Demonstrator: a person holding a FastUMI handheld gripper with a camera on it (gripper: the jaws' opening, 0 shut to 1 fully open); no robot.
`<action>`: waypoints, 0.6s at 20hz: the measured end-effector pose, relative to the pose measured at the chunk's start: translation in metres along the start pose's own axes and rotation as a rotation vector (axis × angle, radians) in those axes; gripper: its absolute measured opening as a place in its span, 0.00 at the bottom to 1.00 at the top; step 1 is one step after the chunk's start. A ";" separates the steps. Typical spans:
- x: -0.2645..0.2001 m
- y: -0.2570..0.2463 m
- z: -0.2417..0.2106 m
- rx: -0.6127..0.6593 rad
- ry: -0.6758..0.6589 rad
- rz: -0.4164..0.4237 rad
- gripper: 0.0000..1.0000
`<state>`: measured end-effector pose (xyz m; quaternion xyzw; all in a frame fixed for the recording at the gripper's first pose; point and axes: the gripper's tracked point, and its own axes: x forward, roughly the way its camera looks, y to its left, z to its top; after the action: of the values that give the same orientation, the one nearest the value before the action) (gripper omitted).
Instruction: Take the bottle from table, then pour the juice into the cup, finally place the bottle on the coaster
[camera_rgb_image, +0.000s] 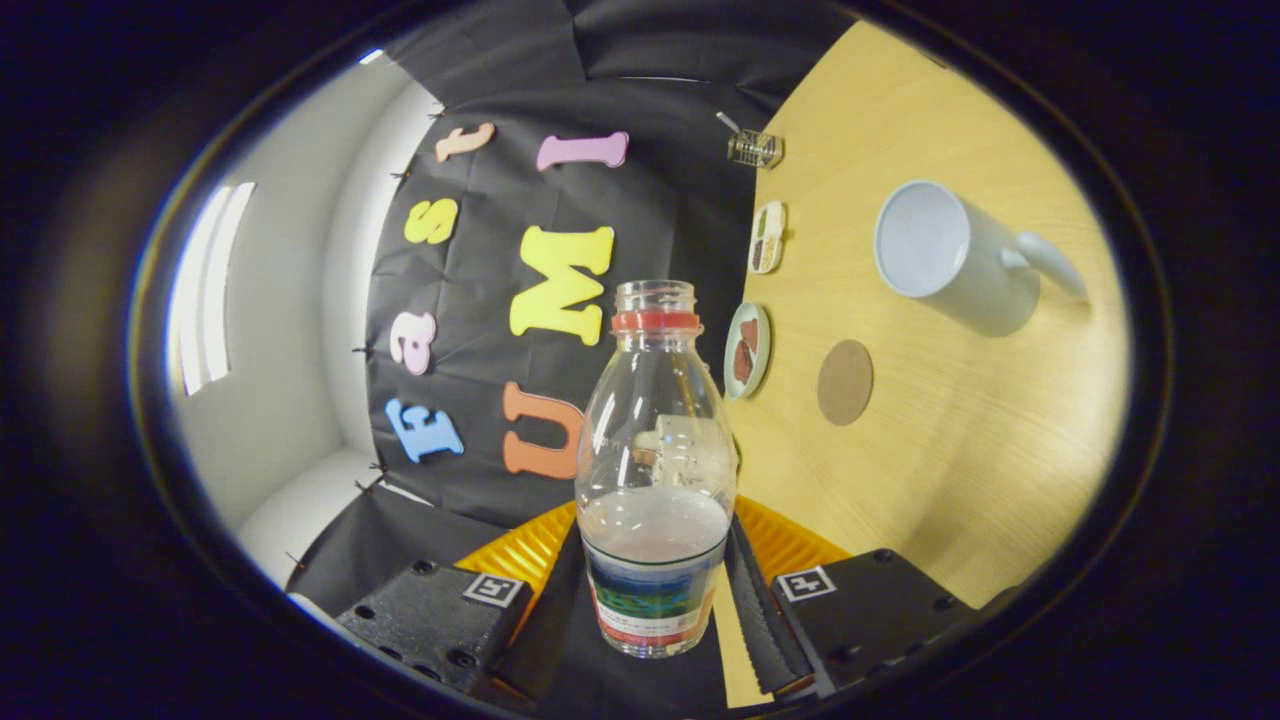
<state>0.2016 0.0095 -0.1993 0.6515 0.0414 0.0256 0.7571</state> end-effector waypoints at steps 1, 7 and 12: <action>-0.001 0.001 0.001 0.023 0.001 0.005 0.77; -0.003 0.007 0.010 0.117 0.005 0.035 0.77; -0.005 0.010 0.024 0.199 -0.014 0.044 0.77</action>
<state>0.1989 -0.0128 -0.1857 0.7242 0.0241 0.0333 0.6883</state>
